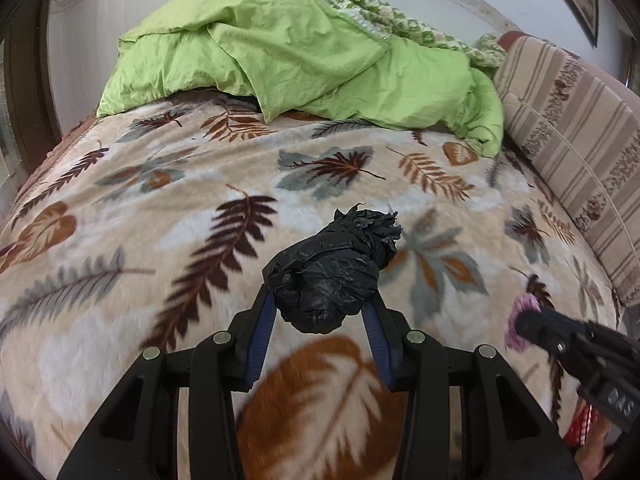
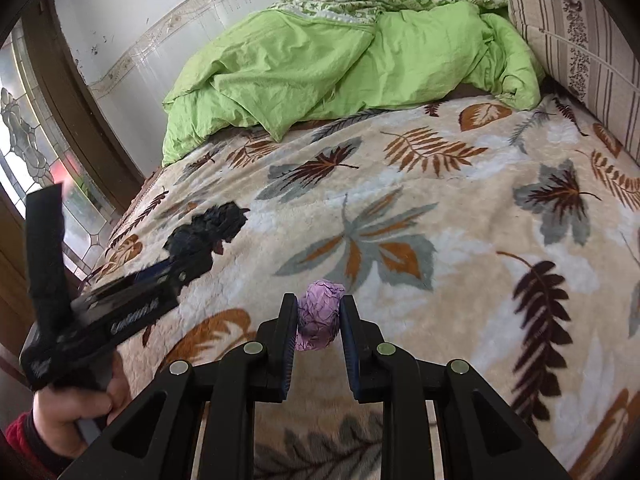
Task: Collect trash
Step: 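Lift the black bag and pink wrapper off the bed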
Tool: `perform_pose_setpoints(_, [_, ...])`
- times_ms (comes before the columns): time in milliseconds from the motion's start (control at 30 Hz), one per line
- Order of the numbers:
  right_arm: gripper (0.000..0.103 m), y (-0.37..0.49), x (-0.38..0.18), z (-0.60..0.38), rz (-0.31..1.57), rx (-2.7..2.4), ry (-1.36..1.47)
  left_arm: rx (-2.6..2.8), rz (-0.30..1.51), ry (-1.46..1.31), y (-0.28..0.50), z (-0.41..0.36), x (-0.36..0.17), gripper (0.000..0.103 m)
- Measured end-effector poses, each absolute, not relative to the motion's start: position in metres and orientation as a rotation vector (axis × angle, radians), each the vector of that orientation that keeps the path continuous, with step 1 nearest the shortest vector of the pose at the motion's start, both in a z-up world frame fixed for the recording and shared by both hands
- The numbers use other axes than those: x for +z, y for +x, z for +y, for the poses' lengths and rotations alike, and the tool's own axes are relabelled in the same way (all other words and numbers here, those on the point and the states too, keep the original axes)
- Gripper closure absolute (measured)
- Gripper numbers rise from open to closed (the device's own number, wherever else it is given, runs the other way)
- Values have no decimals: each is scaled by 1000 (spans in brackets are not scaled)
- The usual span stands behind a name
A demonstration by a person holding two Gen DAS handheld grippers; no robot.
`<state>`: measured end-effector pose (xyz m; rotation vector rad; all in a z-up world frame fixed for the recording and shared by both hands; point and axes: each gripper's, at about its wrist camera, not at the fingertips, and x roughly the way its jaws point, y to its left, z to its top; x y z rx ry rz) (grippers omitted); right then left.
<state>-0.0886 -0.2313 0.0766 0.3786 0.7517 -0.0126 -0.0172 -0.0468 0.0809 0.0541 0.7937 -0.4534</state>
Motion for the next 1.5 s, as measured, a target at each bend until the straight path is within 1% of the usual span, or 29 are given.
perform_pose_setpoints(200, [81,-129,80,-222,728,-7,342,-443,737,75,-85,-41,87,61])
perform_pose_setpoints(433, [81,-161,81,-223,704,-12,346,-435,702,108,-127,-47,80,61])
perform_pose_setpoints(767, [81,-173,86,-229,672,-43,329,-416,680,129,-133,-50,77,61])
perform_pose_setpoints(1500, [81,-162,80,-223,692,-32,329,-401,652,162,-130,-51,77,61])
